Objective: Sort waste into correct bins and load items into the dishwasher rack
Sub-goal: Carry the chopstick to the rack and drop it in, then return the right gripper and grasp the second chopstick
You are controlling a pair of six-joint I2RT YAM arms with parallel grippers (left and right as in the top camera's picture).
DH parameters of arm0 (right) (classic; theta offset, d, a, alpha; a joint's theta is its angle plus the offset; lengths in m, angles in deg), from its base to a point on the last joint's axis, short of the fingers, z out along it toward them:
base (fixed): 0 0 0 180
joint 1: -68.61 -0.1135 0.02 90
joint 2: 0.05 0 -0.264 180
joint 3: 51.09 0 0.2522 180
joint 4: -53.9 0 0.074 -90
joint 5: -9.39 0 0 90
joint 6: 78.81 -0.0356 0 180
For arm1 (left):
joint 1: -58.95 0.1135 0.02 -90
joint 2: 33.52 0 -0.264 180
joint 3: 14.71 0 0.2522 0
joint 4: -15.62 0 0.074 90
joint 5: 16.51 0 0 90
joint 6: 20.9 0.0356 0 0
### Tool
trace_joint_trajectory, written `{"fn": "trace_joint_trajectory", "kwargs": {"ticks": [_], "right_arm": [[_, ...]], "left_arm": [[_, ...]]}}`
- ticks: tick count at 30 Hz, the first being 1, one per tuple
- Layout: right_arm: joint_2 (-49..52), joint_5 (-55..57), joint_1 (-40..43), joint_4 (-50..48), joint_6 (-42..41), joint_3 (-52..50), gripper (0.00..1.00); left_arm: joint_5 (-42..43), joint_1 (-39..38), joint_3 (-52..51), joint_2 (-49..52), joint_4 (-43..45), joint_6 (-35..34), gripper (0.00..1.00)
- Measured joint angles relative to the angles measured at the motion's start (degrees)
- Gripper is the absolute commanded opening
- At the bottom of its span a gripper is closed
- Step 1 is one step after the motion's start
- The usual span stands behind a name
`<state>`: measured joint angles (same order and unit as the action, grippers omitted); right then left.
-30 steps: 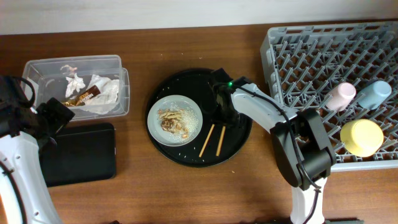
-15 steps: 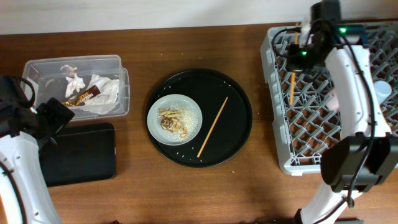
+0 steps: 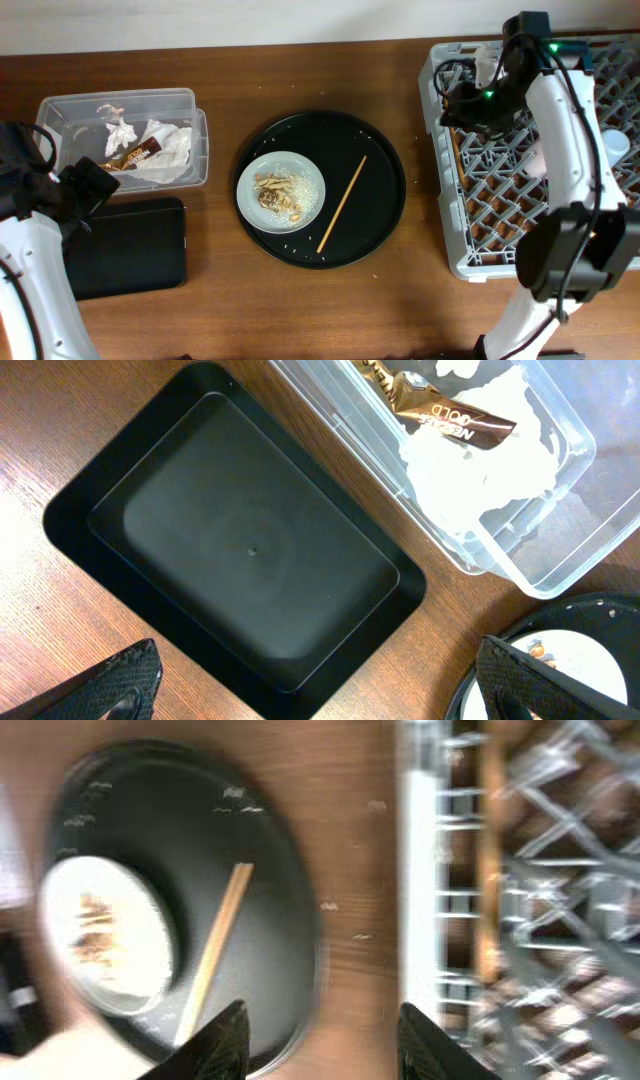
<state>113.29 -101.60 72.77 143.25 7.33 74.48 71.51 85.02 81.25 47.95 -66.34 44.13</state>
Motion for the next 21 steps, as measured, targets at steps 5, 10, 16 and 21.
{"fn": "trace_joint_trajectory", "kwargs": {"ticks": [5,10,16,21], "right_arm": [[-1.53,9.49,-18.51,-7.17,-23.78,-7.37,0.61],[-1.73,14.53,-30.47,-28.83,-46.36,-28.83,0.57],[3.02,17.16,-33.14,-30.99,-55.19,-31.89,0.56],[3.65,17.55,-33.16,-30.4,-56.98,-31.89,0.33]], "left_arm": [[0.02,0.0,0.0,0.0,0.02,0.0,0.99],[-0.02,0.0,0.0,0.0,0.02,0.0,0.99],[0.0,0.0,0.0,0.0,0.02,0.0,0.99],[-0.02,0.0,0.0,0.0,0.04,0.0,0.99]]}}
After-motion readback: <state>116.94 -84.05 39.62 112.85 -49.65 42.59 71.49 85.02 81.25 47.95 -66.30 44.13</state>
